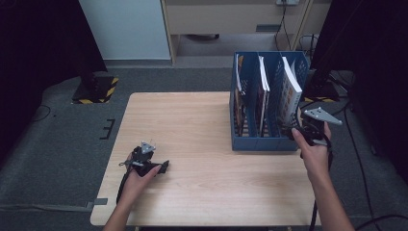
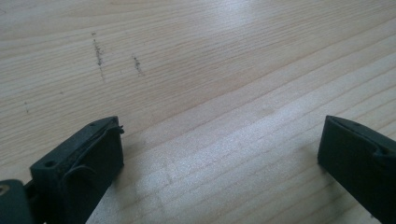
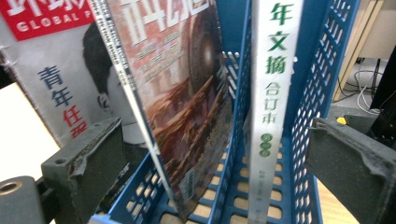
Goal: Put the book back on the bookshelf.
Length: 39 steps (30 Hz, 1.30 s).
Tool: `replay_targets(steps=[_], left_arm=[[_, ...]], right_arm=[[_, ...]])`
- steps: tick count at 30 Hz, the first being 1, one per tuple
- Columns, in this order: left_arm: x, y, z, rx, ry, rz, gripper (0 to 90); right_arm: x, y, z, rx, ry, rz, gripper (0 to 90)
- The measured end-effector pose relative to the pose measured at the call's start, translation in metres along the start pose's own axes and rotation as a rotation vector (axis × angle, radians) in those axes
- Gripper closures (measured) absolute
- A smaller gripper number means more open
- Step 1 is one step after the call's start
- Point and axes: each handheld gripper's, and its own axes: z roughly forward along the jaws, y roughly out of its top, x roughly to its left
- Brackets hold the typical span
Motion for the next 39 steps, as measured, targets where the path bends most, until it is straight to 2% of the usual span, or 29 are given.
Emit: replay_targets(steps=[17, 26, 39], left_arm=[[0.000, 0.000, 0.000, 0.000, -0.001, -0.001, 0.0], [0.000, 0.000, 0.000, 0.001, -0.001, -0.002, 0.0], [0.000, 0.001, 0.001, 0.000, 0.000, -0.004, 0.0]], right_arm=[[0.022, -0.012, -0.015, 0.012, 0.054, -0.028, 5.3], [0.027, -0.019, -0.015, 0.024, 0.070, -0.027, 5.4], [0.043, -0.029, -0.012, 0.055, 0.122, -0.037, 5.3]])
